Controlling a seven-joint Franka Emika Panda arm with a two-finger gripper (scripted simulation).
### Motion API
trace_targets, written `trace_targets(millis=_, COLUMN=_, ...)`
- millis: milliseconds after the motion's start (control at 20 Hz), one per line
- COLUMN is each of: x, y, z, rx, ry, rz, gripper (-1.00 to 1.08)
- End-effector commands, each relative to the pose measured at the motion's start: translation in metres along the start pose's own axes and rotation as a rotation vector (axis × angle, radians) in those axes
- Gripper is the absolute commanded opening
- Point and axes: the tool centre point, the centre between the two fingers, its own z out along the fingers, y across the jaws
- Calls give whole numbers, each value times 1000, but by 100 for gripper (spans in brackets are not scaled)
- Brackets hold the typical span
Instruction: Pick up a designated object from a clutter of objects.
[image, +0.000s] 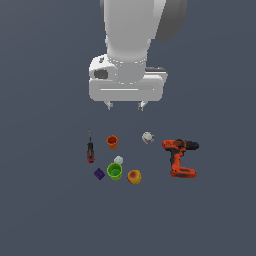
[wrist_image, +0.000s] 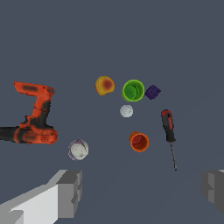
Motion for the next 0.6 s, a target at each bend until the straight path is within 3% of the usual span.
trace_targets(millis=0, x=0, y=0, z=0, rx=0, ry=0, rz=0, gripper=100)
trace_targets(millis=550, x=8, y=-8, z=-2, rx=21, ry=18, rz=-25, gripper=100)
